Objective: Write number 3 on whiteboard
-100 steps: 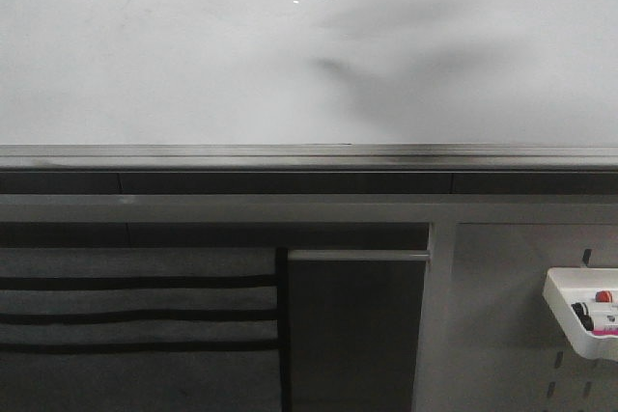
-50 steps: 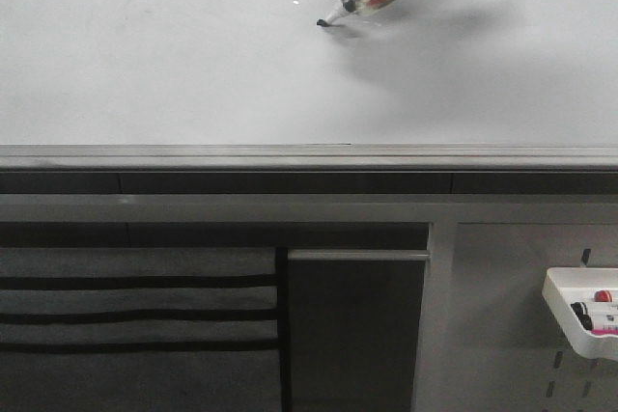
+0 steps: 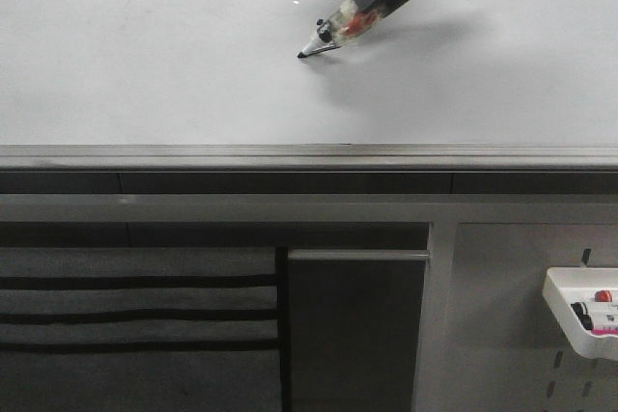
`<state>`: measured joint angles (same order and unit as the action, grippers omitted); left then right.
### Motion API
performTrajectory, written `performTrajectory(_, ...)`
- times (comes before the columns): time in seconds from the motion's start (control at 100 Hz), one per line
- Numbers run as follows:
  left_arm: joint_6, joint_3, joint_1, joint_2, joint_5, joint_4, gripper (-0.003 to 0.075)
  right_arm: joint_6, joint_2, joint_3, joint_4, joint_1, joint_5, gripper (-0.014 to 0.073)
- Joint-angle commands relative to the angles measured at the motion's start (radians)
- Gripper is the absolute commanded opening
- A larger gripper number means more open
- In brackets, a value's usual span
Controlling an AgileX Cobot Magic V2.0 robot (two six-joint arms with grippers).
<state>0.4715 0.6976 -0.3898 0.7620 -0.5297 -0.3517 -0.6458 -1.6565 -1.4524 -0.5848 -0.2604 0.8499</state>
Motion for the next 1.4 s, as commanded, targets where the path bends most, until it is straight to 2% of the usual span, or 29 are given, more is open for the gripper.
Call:
performTrajectory(0.0,-0.008,0.027,0.002,-0.005,0.067,-0.023,0.0463,0.025,0.038,-0.04,0.071,0.052,-0.05,-0.0048)
performTrajectory(0.13,-0.008,0.027,0.002,-0.005,0.067,-0.023,0.0463,0.023,0.046,-0.016,0.069,0.067,0.039,-0.0048)
performTrajectory(0.27,-0.008,0.027,0.002,-0.005,0.067,-0.023,0.0463,0.021,0.017,0.016,0.065,-0.01,-0.083,-0.0048)
performTrajectory(0.39,-0.008,0.027,0.002,-0.005,0.067,-0.023,0.0463,0.029,-0.021,-0.037,0.063,-0.072,-0.176,-0.0048)
performTrajectory(0.44,-0.008,0.027,0.002,-0.005,0.067,-0.023,0.0463,0.029,-0.029,-0.077,0.063,-0.082,-0.151,-0.0048)
performTrajectory(0.51,-0.008,0.027,0.002,-0.005,0.067,-0.023,0.0463,0.022,-0.022,-0.119,0.052,-0.084,-0.039,-0.0048)
performTrajectory(0.57,-0.008,0.027,0.002,-0.005,0.067,-0.023,0.0463,-0.087,0.014,-0.118,-0.006,-0.084,0.06,-0.0048)
performTrajectory(0.61,-0.008,0.027,0.002,-0.005,0.067,-0.023,0.0463,-0.181,0.054,-0.097,-0.093,-0.084,0.107,-0.0048)
performTrajectory(0.7,-0.008,0.027,0.002,-0.005,0.067,-0.023,0.0463,-0.32,0.153,-0.022,-0.216,-0.086,0.163,-0.0048)
performTrajectory(0.79,-0.008,0.026,0.002,-0.005,0.067,-0.023,0.0463,-0.364,0.241,0.063,-0.219,-0.094,0.169,-0.0048)
performTrajectory(0.99,-0.008,0.026,0.002,-0.005,0.067,-0.023,0.0463,-0.473,0.37,0.182,-0.214,-0.097,0.28,-0.0048)
performTrajectory(1.13,-0.008,0.026,0.002,-0.005,0.067,-0.023,0.0463,-0.628,0.385,0.188,-0.206,-0.097,0.329,-0.0048)
performTrajectory(1.26,-0.008,0.026,0.002,-0.005,0.072,-0.04,0.0462,-0.706,0.383,0.188,-0.206,-0.1,0.331,-0.0048)
performTrajectory(1.39,0.044,0.028,-0.012,0.019,0.09,-0.066,0.0461,-0.853,0.383,0.188,-0.242,-0.137,0.272,-0.0048)
